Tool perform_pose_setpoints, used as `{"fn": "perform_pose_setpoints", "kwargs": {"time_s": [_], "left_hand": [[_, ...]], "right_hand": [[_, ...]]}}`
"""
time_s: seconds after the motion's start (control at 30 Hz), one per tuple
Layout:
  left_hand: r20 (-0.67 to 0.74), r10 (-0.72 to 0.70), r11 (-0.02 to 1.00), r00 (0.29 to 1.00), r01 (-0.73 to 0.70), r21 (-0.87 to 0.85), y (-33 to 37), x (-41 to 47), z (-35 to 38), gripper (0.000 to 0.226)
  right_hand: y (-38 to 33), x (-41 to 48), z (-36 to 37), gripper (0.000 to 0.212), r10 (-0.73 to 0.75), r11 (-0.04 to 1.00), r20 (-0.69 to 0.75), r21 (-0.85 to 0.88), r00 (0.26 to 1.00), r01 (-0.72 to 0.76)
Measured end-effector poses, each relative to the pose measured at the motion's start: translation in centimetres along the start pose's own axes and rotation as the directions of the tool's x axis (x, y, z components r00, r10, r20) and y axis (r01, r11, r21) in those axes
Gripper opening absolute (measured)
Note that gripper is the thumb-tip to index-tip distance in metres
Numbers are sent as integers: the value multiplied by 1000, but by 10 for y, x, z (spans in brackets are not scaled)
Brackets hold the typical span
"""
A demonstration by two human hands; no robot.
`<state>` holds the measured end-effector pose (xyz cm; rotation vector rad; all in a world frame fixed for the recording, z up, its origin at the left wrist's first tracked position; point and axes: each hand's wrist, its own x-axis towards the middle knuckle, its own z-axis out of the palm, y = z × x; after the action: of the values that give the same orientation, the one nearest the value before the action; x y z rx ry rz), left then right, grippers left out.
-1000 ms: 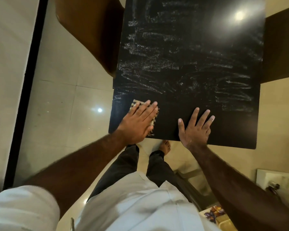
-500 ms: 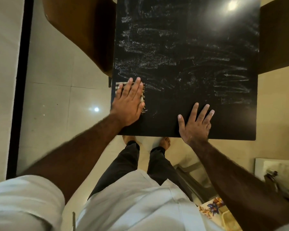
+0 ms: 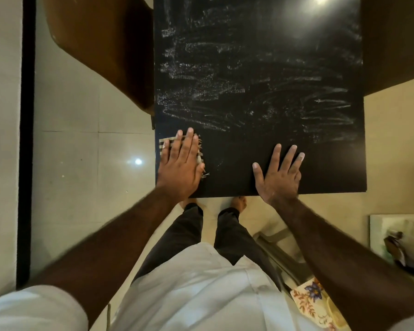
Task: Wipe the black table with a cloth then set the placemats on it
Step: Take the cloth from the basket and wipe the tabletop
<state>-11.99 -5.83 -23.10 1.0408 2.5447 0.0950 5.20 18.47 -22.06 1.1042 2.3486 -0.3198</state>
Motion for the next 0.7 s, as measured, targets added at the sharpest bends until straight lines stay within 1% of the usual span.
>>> {"fn": "perform_pose_setpoints", "kwargs": {"time_s": [0.07,0.17,0.23,0.3,0.37,0.5,0.63,0.7], "left_hand": [[9,62,998,998,-61,-14,26,17,0,82],[46,229,973,972,-230,15,64,24,6,82],[92,345,935,934,-351,51,73,14,13,81],[121,401,909,908,-411,71,64,-1,18,81],[135,391,914,910,-401,56,44,-10,17,81],[105,289,954,952,-295,46,14,-8,10,79],[68,231,973,971,-232,17,35,22,4,80],[65,255,967,965,-256,12,58,38,5,80]], "right_hand": [[0,0,-1,98,0,1000,6,-7,1000,0],[0,1,-1,98,-2,1000,17,-8,1000,3],[0,2,-1,98,-5,1000,11,-8,1000,5],[0,2,-2,98,0,1000,20,-13,1000,1],[0,2,-3,98,4,1000,31,-2,1000,-4],[-1,4,-3,99,3,1000,28,-2,1000,-3],[-1,4,-3,99,14,1000,28,3,999,-14],[0,5,-2,98,19,1000,32,5,999,-19]]}}
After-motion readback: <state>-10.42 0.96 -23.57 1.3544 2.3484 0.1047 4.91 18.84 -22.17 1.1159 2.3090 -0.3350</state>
